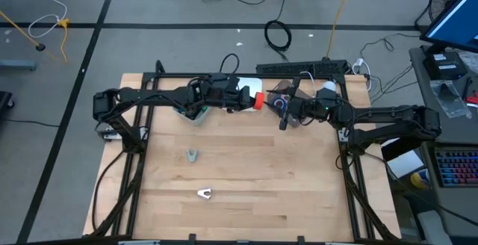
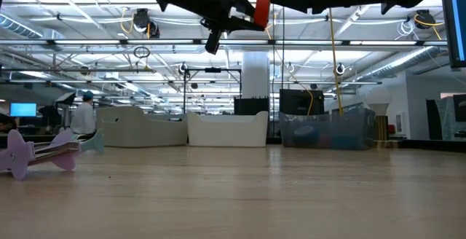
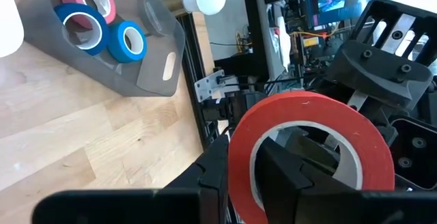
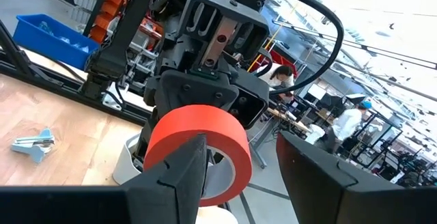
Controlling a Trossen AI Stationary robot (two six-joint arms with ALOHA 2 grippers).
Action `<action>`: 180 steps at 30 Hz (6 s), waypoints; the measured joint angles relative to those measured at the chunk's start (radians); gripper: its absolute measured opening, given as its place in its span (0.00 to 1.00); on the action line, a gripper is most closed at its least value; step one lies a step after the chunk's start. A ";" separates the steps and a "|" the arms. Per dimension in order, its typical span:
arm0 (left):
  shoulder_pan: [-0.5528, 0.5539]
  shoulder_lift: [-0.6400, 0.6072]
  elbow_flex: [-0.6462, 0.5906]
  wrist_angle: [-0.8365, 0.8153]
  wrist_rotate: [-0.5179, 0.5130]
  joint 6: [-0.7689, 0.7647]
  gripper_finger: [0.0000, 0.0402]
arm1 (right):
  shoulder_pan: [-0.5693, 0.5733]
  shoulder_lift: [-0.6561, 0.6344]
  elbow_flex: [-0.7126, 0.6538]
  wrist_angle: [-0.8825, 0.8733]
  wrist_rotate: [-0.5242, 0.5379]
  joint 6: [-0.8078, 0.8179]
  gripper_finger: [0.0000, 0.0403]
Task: Pick and place Stapler, Stapler remover, tape
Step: Put the red tape into the black bin
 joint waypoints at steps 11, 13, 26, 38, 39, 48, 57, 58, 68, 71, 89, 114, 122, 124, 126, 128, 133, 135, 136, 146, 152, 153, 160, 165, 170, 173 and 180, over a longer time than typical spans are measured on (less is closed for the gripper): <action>-0.008 0.001 -0.001 -0.014 -0.022 -0.006 0.16 | 0.000 0.033 0.001 0.022 -0.003 0.002 0.39; -0.008 0.001 -0.001 -0.014 -0.020 -0.006 0.16 | 0.000 0.033 0.001 0.018 -0.004 0.002 0.39; -0.013 0.002 -0.003 -0.011 -0.009 -0.013 0.16 | 0.000 0.032 0.002 -0.011 -0.005 -0.004 0.40; -0.016 0.003 -0.003 -0.011 0.019 -0.013 0.16 | 0.000 0.033 0.003 -0.052 -0.011 0.004 0.43; -0.016 0.003 -0.003 -0.011 0.021 -0.013 0.16 | 0.000 0.032 0.003 -0.059 -0.011 0.006 0.43; -0.016 0.003 -0.003 -0.011 0.034 -0.006 0.16 | 0.000 0.033 0.003 -0.077 -0.006 0.032 0.43; -0.018 0.005 -0.002 0.010 0.064 0.008 0.15 | 0.000 0.037 0.003 -0.155 0.060 0.002 0.44; -0.017 0.006 -0.002 0.013 0.059 0.008 0.15 | 0.000 0.036 0.003 -0.155 0.063 -0.004 0.44; -0.016 0.001 0.000 0.008 0.057 0.001 0.13 | 0.000 0.036 0.001 -0.102 0.075 -0.007 0.44; -0.016 0.001 0.000 0.008 0.059 0.005 0.10 | -0.001 0.036 0.000 -0.080 0.057 -0.018 0.44; -0.016 -0.001 0.002 0.002 0.055 -0.006 0.11 | -0.001 0.038 0.000 -0.014 -0.053 0.062 0.43; -0.019 -0.001 0.001 0.021 0.045 0.051 0.24 | 0.000 0.035 0.000 0.009 -0.055 0.180 0.08; -0.019 0.001 -0.002 0.036 0.012 0.126 0.41 | 0.000 0.033 0.000 0.001 -0.052 0.200 0.08; -0.019 0.001 -0.002 0.030 0.012 0.136 0.46 | 0.000 0.033 0.001 0.000 -0.050 0.215 0.08; -0.017 0.001 -0.002 0.018 0.015 0.141 0.52 | 0.000 0.033 0.001 -0.007 -0.049 0.218 0.08; -0.009 0.002 -0.002 0.018 0.052 0.179 0.57 | 0.000 0.033 0.001 -0.019 -0.048 0.218 0.08; 0.036 0.002 -0.002 0.019 0.154 0.231 0.64 | 0.000 0.033 0.001 -0.076 0.013 0.216 0.08; 0.052 0.002 -0.002 0.019 0.169 0.248 0.66 | 0.000 0.033 0.001 -0.087 0.036 0.212 0.08; 0.059 0.002 -0.002 0.019 0.175 0.253 0.66 | 0.000 0.033 0.001 -0.093 0.050 0.212 0.08; 0.103 0.002 -0.002 -0.161 0.195 0.319 0.63 | 0.000 -0.033 0.001 -0.201 0.164 0.173 0.08; 0.112 0.001 -0.002 -0.245 0.176 0.364 0.63 | -0.003 -0.093 0.001 -0.345 0.363 0.088 0.08; 0.112 0.001 -0.002 -0.262 0.168 0.379 0.63 | -0.007 -0.099 0.001 -0.380 0.407 0.077 0.08; 0.111 0.001 -0.002 -0.340 0.076 0.438 0.63 | -0.082 -0.106 0.001 -0.578 0.497 0.077 0.08; 0.111 0.001 -0.002 -0.342 0.063 0.447 0.63 | -0.160 -0.074 0.001 -0.728 0.412 0.154 0.09; 0.105 0.001 -0.001 -0.342 0.062 0.467 0.63 | -0.207 -0.019 0.001 -0.820 0.337 0.187 0.08; 0.100 0.001 -0.001 -0.342 0.062 0.472 0.63 | -0.226 0.010 0.001 -0.824 0.317 0.187 0.09; 0.081 0.001 -0.001 -0.342 0.034 0.480 0.63 | -0.260 0.068 0.001 -0.892 0.256 0.187 0.09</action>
